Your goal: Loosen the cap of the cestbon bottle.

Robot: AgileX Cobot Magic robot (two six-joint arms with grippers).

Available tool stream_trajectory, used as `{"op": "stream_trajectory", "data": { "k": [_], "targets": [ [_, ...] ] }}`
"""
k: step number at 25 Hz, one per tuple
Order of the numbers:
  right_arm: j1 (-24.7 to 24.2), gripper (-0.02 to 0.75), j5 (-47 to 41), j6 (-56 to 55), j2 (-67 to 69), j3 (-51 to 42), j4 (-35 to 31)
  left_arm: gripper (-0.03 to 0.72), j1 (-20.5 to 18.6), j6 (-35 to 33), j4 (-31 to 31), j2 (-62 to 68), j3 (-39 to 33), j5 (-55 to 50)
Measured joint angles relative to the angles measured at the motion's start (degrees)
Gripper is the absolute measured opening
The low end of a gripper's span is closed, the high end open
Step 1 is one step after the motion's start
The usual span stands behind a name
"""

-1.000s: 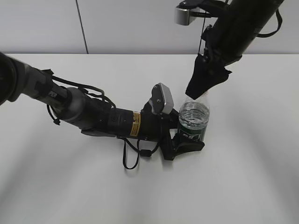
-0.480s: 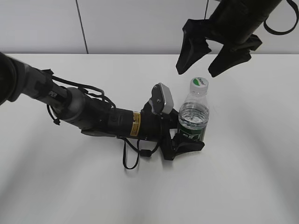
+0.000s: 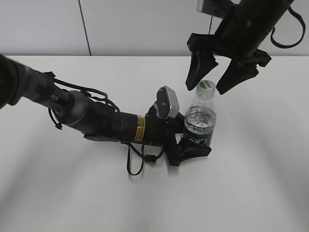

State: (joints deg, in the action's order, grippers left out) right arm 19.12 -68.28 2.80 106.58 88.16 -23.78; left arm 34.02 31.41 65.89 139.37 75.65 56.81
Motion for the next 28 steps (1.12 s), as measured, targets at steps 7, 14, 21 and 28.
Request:
{"op": "stream_trajectory", "data": {
  "k": [7, 14, 21, 28],
  "targets": [
    [0.0, 0.375, -0.1, 2.1, 0.0, 0.0, 0.1, 0.543, 0.0, 0.0, 0.0, 0.0, 0.0, 0.0],
    [0.0, 0.314, -0.6, 5.3, 0.1, 0.0, 0.4, 0.543, 0.0, 0.0, 0.1, 0.0, 0.0, 0.0],
    [0.0, 0.307, -0.7, 11.9, 0.1, 0.0, 1.3, 0.543, 0.0, 0.0, 0.1, 0.0, 0.0, 0.0],
    [0.0, 0.306, -0.8, 30.9, 0.1, 0.0, 1.0, 0.543, 0.0, -0.1, 0.1, 0.0, 0.0, 0.0]
  ]
}}
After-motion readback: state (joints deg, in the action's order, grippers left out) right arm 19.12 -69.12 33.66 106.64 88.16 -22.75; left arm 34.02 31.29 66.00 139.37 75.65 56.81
